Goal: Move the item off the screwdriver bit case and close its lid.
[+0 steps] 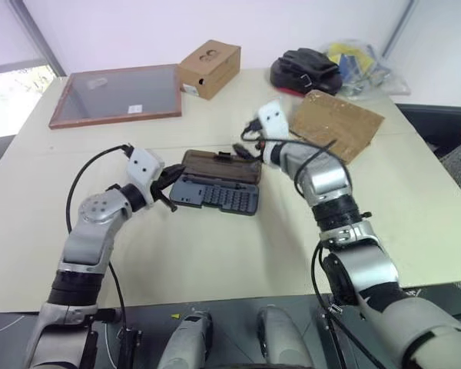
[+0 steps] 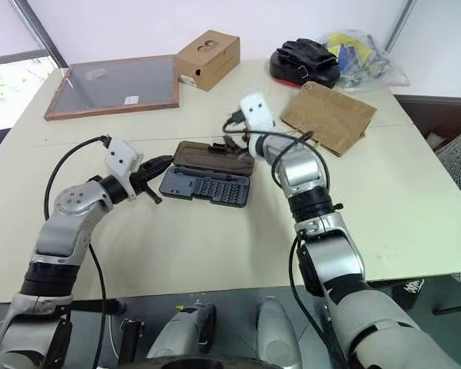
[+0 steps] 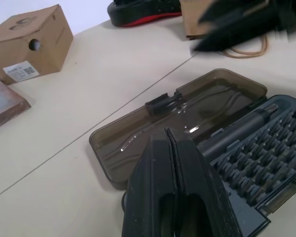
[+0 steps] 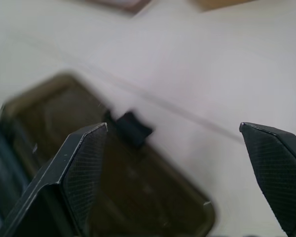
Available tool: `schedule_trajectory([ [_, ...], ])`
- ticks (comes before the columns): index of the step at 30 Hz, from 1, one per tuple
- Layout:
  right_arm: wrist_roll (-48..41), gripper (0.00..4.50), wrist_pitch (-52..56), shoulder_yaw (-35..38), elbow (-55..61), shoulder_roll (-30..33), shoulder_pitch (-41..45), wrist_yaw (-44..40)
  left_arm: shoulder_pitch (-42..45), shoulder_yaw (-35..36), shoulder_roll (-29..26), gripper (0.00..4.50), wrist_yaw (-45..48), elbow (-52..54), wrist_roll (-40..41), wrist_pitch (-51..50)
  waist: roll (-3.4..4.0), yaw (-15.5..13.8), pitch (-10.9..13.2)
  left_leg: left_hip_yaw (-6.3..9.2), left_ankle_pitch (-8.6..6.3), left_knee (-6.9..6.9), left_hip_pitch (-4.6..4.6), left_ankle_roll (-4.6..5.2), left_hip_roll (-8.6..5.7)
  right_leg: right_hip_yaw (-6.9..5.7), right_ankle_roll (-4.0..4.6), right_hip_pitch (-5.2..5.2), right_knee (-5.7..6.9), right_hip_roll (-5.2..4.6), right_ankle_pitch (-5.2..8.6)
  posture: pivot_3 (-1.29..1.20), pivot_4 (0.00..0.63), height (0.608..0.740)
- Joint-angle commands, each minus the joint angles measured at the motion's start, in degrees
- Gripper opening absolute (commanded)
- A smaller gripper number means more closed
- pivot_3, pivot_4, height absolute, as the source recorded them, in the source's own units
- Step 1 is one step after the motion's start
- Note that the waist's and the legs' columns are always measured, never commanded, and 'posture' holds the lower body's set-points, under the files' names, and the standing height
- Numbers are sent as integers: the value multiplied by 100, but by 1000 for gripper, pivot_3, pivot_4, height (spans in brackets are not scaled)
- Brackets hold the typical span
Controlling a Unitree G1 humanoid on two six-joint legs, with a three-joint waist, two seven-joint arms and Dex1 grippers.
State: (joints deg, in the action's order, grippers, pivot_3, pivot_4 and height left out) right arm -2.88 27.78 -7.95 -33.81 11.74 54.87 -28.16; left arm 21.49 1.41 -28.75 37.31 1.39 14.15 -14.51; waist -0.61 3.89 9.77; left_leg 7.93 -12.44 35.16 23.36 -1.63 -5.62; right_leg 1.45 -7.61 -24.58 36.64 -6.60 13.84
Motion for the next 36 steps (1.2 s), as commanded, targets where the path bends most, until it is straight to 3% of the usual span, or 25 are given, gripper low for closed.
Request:
schedule_trajectory([
  [1, 210, 4479, -1161, -194, -833, 147, 428, -709, 12, 81, -51, 0, 0, 195, -29, 90, 0, 6, 0, 0, 0, 0, 0, 0, 0, 0, 0, 0, 0, 0, 0, 0, 150, 740],
  [7, 452, 4479, -2116, -155, -2642, 98, 1138, -1064, 0, 80, -44, 0, -24, 237, -26, 82, 0, 9, 0, 3, 1, -2, -1, -2, 2, 1, 1, -2, 0, 3, 0, 0, 150, 740],
  [12, 510, 4479, -2311, -34, -3398, 45, 1421, -1051, -104, 124, -52, 0, -89, 363, -21, 46, 0, 4, 0, 5, 1, -2, -1, -2, 1, 1, 1, -1, -2, 2, 0, 0, 150, 740],
  [29, 648, 4479, -1840, 398, -4018, -56, 1424, -536, -298, 221, -127, 0, -289, 672, 22, -67, 1, 6, 0, 5, 3, -1, -1, -5, 1, 2, 1, -1, 1, 2, 0, 0, 150, 740],
  [32, 648, 3177, -1757, 456, -4009, -84, 1391, -542, -285, 214, -122, 0, -300, 678, 15, -84, 1, 8, 0, 5, 3, -1, -2, -5, 1, 2, 1, -1, 1, 2, 0, 0, 150, 740],
  [36, 689, 1089, -1753, 470, -3994, -96, 1308, -557, -267, 214, -118, 0, -303, 664, 6, -79, 0, 13, 0, 5, 3, 0, -3, -5, 1, 2, 1, 1, 3, 2, 0, 0, 150, 740],
])
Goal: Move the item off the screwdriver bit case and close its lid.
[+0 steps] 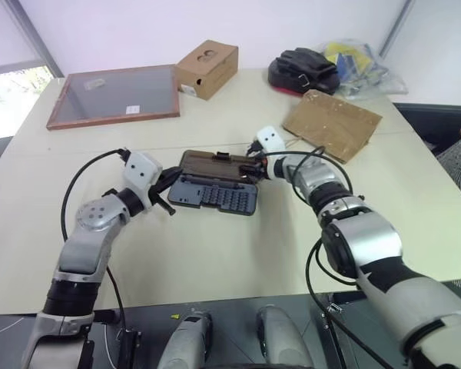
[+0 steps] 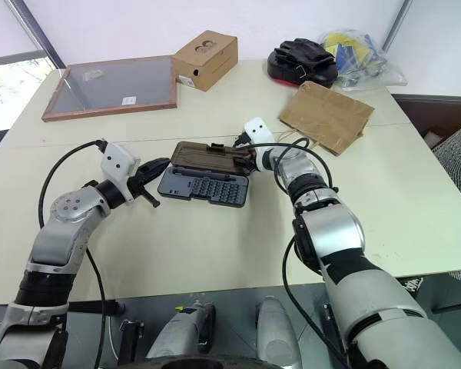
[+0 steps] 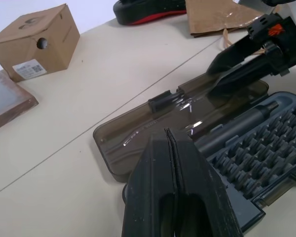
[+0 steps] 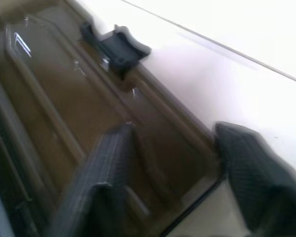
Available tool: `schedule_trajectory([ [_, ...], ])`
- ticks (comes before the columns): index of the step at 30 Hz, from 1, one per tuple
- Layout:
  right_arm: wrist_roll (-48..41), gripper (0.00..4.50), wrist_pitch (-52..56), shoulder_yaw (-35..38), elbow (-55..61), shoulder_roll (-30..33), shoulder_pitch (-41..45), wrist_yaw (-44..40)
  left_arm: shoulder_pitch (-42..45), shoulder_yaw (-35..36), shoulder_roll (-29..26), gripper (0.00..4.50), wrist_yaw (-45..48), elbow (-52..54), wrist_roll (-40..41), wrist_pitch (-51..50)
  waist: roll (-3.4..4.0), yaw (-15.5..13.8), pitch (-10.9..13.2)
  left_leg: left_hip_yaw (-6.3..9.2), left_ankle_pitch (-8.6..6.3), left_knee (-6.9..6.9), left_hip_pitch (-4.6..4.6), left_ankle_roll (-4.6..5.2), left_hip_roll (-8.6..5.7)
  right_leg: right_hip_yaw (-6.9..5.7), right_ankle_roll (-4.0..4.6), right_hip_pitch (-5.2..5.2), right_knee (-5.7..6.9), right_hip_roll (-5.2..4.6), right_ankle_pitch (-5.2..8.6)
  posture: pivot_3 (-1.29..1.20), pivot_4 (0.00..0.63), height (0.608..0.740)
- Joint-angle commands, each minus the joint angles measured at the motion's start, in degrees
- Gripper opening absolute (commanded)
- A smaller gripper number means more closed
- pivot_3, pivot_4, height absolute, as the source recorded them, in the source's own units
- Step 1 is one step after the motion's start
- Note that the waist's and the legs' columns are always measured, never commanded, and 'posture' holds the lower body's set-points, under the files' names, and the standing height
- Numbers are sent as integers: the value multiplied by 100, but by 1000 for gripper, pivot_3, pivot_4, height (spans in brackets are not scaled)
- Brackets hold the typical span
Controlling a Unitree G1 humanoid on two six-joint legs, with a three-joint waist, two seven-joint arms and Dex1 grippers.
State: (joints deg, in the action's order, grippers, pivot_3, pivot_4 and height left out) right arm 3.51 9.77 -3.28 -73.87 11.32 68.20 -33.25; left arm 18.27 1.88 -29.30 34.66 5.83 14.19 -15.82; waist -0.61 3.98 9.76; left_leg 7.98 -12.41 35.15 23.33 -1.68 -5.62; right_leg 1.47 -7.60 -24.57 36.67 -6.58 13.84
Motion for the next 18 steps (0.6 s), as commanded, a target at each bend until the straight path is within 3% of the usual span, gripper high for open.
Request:
schedule_trajectory([
  [1, 65, 557, 44, 6, 16, -56, -42, -56, 63, 167, -63, 0, -38, 212, -3, 56, -1, 10, -1, -1, 0, 0, 0, 0, 0, 0, 0, 0, 0, 0, 0, 0, 150, 740],
  [2, 81, 144, 42, 3, 24, -59, -59, -76, 67, 168, -64, 0, -38, 212, -3, 56, -6, 22, -5, -1, 0, -1, -2, 0, 1, 0, 0, 0, 0, 1, 0, 0, 150, 740],
  [3, 95, 15, 45, 1, 33, -63, -72, -98, 71, 169, -66, 0, -38, 211, -3, 55, -6, 35, -6, -1, 0, -1, -9, 0, 3, 0, 0, 7, 0, 5, 0, 0, 150, 740],
  [13, 344, 7, -413, -313, 512, -122, -319, -558, 124, 161, -59, 0, -27, 157, -8, 85, -6, 46, -6, -6, 0, -2, -27, 0, 17, 5, 9, 14, 11, 18, -3, 0, 150, 740],
  [18, 406, 7, -751, -595, 1253, -107, -553, -1185, 174, 183, -81, 0, -1, 90, -3, 105, -6, 42, -6, -6, 0, -3, -26, 0, 17, 5, 10, 12, 11, 18, -3, 0, 150, 740],
])
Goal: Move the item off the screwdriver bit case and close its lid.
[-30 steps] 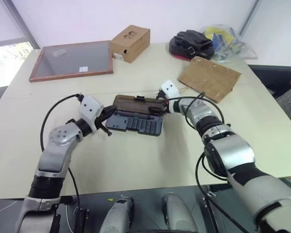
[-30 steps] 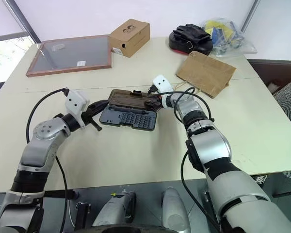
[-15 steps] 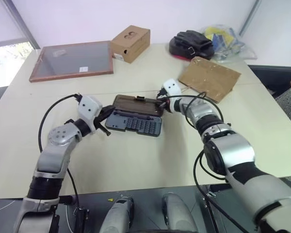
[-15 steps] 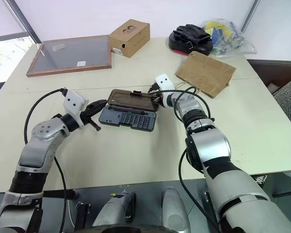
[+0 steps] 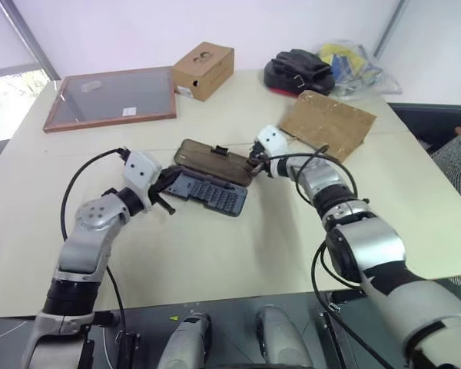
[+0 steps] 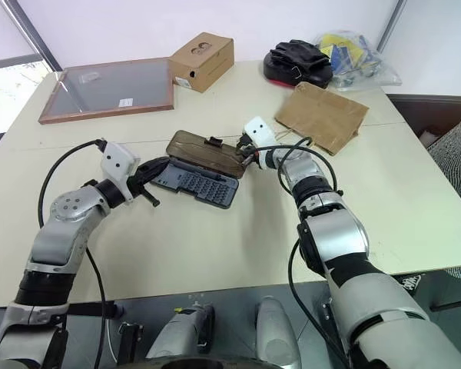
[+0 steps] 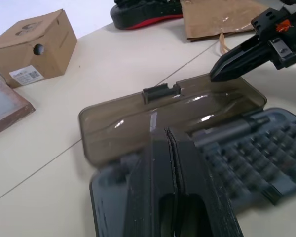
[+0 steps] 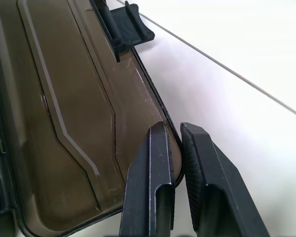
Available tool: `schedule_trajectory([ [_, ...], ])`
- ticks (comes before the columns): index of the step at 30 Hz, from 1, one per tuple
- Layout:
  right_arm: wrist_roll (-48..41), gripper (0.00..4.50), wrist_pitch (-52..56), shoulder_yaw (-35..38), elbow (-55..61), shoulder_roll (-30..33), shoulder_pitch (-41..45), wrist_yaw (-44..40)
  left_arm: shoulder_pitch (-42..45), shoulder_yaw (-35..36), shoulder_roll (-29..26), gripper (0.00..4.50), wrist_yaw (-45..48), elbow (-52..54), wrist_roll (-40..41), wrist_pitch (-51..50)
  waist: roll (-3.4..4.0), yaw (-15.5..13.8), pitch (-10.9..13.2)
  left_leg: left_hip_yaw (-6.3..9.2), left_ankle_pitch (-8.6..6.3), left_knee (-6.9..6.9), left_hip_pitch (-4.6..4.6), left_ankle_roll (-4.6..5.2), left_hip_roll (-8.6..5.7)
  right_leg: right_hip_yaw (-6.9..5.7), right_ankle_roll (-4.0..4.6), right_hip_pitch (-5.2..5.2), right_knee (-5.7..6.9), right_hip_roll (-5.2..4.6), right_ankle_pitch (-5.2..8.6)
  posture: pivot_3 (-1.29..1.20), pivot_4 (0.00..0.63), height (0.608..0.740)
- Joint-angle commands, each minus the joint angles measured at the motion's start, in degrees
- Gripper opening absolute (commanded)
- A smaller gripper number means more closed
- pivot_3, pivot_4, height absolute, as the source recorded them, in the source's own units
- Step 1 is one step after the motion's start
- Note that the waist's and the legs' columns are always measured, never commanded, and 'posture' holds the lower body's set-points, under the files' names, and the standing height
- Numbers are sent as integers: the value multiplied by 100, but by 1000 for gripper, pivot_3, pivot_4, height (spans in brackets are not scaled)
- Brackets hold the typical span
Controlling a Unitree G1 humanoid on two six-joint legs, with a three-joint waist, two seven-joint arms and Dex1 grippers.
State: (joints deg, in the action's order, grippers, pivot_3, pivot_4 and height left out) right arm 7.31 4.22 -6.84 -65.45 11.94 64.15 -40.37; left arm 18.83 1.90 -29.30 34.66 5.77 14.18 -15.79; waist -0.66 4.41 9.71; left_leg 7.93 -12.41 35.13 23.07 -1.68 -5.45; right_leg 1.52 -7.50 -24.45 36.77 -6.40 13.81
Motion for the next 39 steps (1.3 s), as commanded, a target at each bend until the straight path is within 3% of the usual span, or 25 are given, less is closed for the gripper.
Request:
schedule_trajectory([
  [1, 22, 7, -209, -283, 599, -162, -207, -604, 120, 187, -87, 0, 3, 91, 0, 105, 0, 0, 0, 0, 0, 0, 0, 0, 0, 0, 0, 0, 0, 0, 0, 0, 150, 740],
  [11, 379, 7, -372, -1023, 2211, 60, -758, -1197, 300, 302, -124, 0, 59, -4, 114, 29, 0, -45, 0, 1, 0, 1, 2, -1, 0, 0, 0, -1, -3, -1, 0, 0, 150, 740],
  [32, 693, 7, -381, -1191, 1989, 117, -695, -982, 287, 277, -101, 0, 85, -44, 52, 78, 0, -48, 0, 1, 0, 0, 2, -2, 0, 0, 0, 0, -4, -1, 0, 0, 150, 740],
  [36, 676, 1591, -319, -1159, 2036, 130, -684, -965, 295, 254, -96, 0, 114, -43, 51, 65, 1, -51, 2, 1, 0, 0, 4, -2, 0, -1, 0, 0, -5, -1, 0, 0, 150, 740],
  [39, 601, 3120, -199, -1126, 2081, 140, -661, -1025, 292, 236, -94, 0, 165, -33, 69, 40, 0, -51, 2, 1, 1, 1, 6, -3, -1, -1, 0, -2, -5, -2, 0, 0, 150, 740],
])
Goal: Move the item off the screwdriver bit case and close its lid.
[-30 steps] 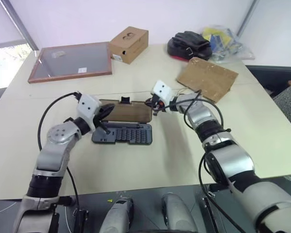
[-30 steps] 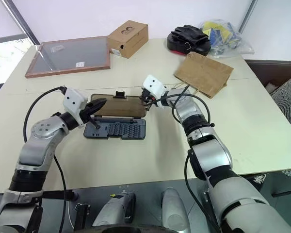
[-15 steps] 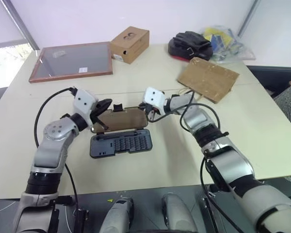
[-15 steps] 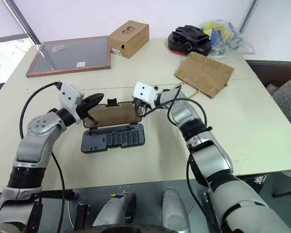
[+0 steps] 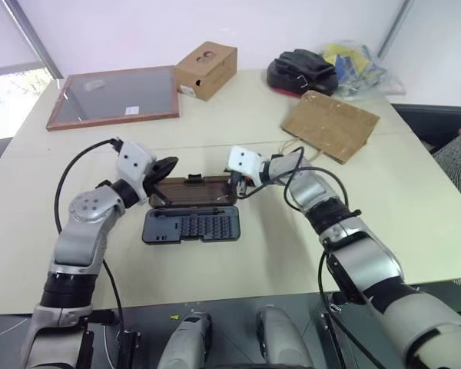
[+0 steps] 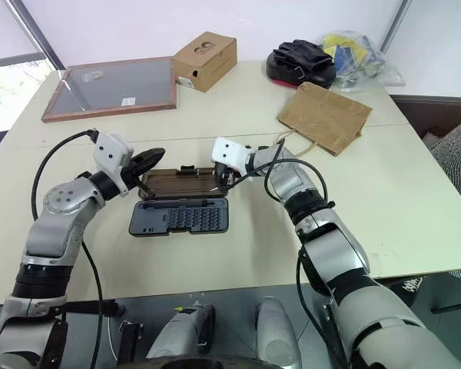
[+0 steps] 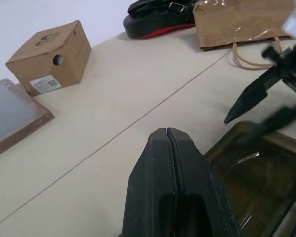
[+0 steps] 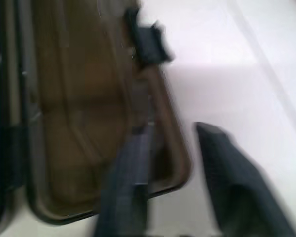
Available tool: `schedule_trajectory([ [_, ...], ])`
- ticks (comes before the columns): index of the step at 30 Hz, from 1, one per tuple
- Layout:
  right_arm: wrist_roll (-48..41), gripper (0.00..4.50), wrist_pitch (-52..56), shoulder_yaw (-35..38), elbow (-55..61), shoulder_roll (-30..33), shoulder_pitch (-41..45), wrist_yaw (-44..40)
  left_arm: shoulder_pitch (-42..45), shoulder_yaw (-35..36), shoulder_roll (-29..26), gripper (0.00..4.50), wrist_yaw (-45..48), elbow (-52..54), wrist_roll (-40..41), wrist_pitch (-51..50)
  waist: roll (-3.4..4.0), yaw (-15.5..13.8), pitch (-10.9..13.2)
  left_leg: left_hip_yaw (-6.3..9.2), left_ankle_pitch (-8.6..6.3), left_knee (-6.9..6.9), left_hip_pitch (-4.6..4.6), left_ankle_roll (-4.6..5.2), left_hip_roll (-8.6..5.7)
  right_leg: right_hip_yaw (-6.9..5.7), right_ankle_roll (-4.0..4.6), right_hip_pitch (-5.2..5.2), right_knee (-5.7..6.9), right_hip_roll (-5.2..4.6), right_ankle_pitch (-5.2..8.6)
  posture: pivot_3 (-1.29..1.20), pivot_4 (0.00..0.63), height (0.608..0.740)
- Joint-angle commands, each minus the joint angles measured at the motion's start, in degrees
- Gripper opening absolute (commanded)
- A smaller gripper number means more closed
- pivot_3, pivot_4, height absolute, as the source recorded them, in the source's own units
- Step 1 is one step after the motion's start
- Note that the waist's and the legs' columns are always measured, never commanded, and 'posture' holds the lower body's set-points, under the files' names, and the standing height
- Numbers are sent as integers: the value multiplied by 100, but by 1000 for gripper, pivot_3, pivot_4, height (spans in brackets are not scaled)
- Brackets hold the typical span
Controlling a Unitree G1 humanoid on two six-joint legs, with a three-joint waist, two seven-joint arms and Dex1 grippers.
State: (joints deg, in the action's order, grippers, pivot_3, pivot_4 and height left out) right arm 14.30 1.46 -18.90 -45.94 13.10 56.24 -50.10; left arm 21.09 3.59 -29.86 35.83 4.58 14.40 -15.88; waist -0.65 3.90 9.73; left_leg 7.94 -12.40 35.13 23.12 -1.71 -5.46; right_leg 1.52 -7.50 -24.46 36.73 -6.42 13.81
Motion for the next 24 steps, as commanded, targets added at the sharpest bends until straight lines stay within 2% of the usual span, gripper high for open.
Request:
schedule_trajectory([
  [1, -114, 3508, 102, 94, 155, 28, 139, -57, 59, 61, -45, 0, 82, 95, 59, 28, 0, -2, 0, 1, 0, 0, 0, 0, 0, 0, 0, 0, 0, 0, 0, 0, 150, 740],
  [8, -550, 3508, 691, 624, 334, -38, 325, 297, -168, 210, -357, 0, 651, 505, 541, -472, 1, 9, 1, 1, 0, 0, 0, 0, 0, 0, 0, 0, 0, 0, 0, 0, 150, 740],
  [14, -874, 3508, 1178, 1059, 768, -40, 273, 706, -1100, 794, -1114, 0, 1217, 1446, 1352, -1247, 3, 7, 3, 1, 0, -5, 4, 0, 4, 1, 2, -8, 0, 1, 1, 0, 150, 740],
  [18, -950, 3508, 1270, 1132, 923, -39, 206, 868, -1710, 1053, -1357, 0, 1320, 1795, 1573, -1515, 6, -8, 4, 1, 0, -5, 5, 0, 4, 0, 2, -6, -3, 0, 1, 0, 150, 740],
  [21, -998, 3508, 1284, 1170, 927, -58, 202, 1008, -2088, 1116, -1386, 0, 1349, 1769, 1588, -1535, 7, -8, 5, 0, -1, -7, 5, 0, 3, 1, 2, -6, -4, -2, 1, 0, 150, 740],
  [24, -1008, 3508, 1286, 1151, 853, -81, 286, 1069, -2104, 870, -1198, 0, 1324, 1253, 1410, -1295, 7, -33, 5, 2, -1, -6, 5, 0, 3, -1, 3, -6, -4, -1, 1, 0, 150, 740],
])
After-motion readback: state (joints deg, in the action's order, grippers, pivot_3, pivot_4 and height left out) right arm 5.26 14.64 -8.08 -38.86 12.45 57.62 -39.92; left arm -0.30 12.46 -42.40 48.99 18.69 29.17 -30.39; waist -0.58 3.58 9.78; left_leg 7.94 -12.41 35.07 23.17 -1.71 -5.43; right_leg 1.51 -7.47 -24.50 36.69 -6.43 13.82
